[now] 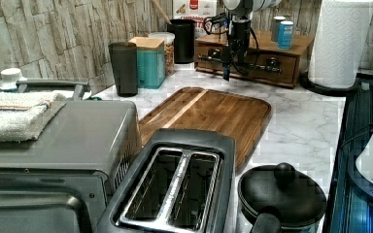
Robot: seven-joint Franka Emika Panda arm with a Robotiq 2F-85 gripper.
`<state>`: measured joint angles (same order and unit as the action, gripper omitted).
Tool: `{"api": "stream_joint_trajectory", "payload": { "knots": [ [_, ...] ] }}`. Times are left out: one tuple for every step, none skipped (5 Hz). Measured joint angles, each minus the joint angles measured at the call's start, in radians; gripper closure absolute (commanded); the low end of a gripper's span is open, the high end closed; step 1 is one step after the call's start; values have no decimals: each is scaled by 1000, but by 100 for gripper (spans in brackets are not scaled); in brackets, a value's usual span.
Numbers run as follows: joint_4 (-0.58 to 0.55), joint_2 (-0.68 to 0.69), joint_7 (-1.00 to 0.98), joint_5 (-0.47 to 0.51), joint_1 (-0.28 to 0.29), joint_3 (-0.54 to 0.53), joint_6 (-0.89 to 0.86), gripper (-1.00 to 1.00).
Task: Open the drawer.
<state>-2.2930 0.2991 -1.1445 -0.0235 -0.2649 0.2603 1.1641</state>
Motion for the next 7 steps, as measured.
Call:
{"api": "stream_joint_trajectory", "payload": {
  "knots": [
    [-2,-1,-20,0,-24,-30,9,-100],
    [0,-7,-109,80,-77,-76,-2,-100],
    [0,-24,-227,143,-118,-107,-48,-100],
    [0,-38,-288,206,-149,-153,-92,-100],
    [14,-45,-288,210,-145,-172,-164,-100],
    [2,-51,-188,177,-101,-162,-159,-100],
    [-51,-82,26,112,-44,-162,-107,-100]
  ]
}}
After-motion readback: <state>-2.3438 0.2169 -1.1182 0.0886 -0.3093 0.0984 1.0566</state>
